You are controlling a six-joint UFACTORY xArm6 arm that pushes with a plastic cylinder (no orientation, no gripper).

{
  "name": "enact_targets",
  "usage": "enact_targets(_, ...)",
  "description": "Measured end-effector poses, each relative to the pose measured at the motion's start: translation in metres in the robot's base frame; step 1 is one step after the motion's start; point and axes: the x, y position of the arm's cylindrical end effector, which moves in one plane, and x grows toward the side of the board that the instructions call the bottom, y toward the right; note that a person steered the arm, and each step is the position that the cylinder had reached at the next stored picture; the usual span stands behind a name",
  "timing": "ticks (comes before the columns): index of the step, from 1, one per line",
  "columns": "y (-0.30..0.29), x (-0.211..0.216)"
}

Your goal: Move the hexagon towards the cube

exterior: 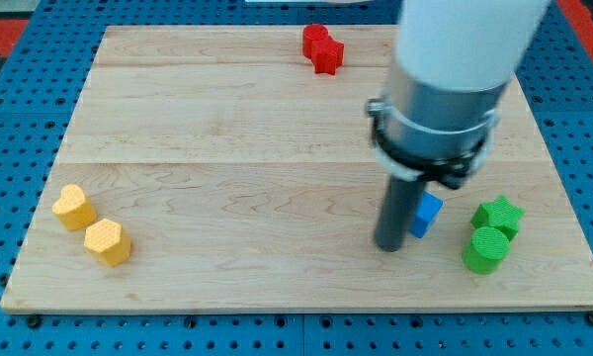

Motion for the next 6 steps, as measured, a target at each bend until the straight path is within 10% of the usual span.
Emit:
enact_targets(1, -0.084, 0.050)
enact_targets(3, -0.300, 0.020)
enact_targets(6, -0.050, -0.005)
